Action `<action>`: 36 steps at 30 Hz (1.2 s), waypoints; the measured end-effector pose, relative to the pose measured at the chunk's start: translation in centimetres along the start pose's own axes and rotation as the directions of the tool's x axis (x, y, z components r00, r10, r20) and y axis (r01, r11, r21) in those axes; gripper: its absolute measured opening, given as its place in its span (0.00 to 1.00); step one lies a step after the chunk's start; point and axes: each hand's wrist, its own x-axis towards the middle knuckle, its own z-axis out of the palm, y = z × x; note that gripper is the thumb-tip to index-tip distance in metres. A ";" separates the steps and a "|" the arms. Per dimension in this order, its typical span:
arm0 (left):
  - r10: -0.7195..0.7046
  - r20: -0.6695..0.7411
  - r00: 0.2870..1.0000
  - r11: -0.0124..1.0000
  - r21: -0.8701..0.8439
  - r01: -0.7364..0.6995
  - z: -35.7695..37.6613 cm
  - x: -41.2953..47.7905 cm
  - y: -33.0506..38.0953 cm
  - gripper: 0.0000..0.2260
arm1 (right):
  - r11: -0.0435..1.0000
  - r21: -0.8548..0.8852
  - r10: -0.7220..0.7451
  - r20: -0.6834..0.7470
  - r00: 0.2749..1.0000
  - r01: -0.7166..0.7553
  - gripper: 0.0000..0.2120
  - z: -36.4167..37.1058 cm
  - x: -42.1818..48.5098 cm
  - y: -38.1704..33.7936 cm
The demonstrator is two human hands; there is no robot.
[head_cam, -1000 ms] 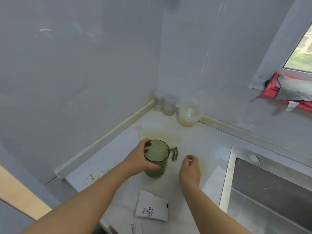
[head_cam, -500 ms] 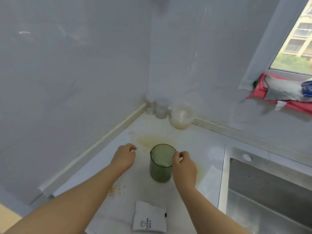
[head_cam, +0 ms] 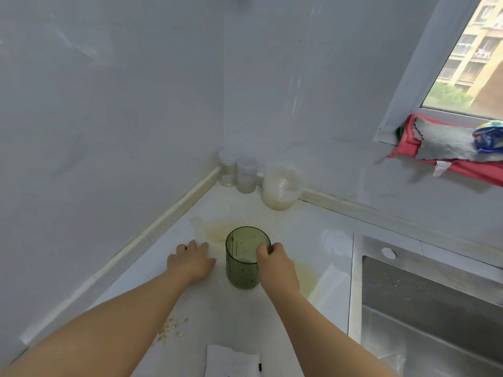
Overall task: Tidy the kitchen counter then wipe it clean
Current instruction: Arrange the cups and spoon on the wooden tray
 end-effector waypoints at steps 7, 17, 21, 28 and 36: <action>0.034 -0.291 0.956 0.985 0.170 0.017 0.6 -0.9 -0.6 0.13 | 0.999 -0.027 0.019 0.043 0.999 -0.018 0.13 -0.1 0.1 -0.2; 0.048 -0.324 0.945 0.981 0.194 0.017 0.7 0.2 -1.0 0.16 | 1.000 -0.016 0.017 0.039 0.999 -0.017 0.12 -0.2 0.0 -0.2; -0.061 -0.295 0.953 0.997 0.031 0.073 0.3 1.3 -1.0 0.09 | 1.000 -0.007 0.019 0.039 0.999 -0.018 0.11 -0.1 0.1 -0.1; -0.134 -0.154 0.979 0.966 -0.239 0.095 0.1 2.8 -1.8 0.09 | 1.000 0.009 0.027 0.050 0.998 -0.028 0.11 -0.1 0.1 -0.1; -0.138 -0.177 0.974 0.974 -0.201 0.102 0.0 2.6 -2.3 0.13 | 1.000 0.014 0.023 0.048 0.999 -0.023 0.11 -0.1 0.1 0.0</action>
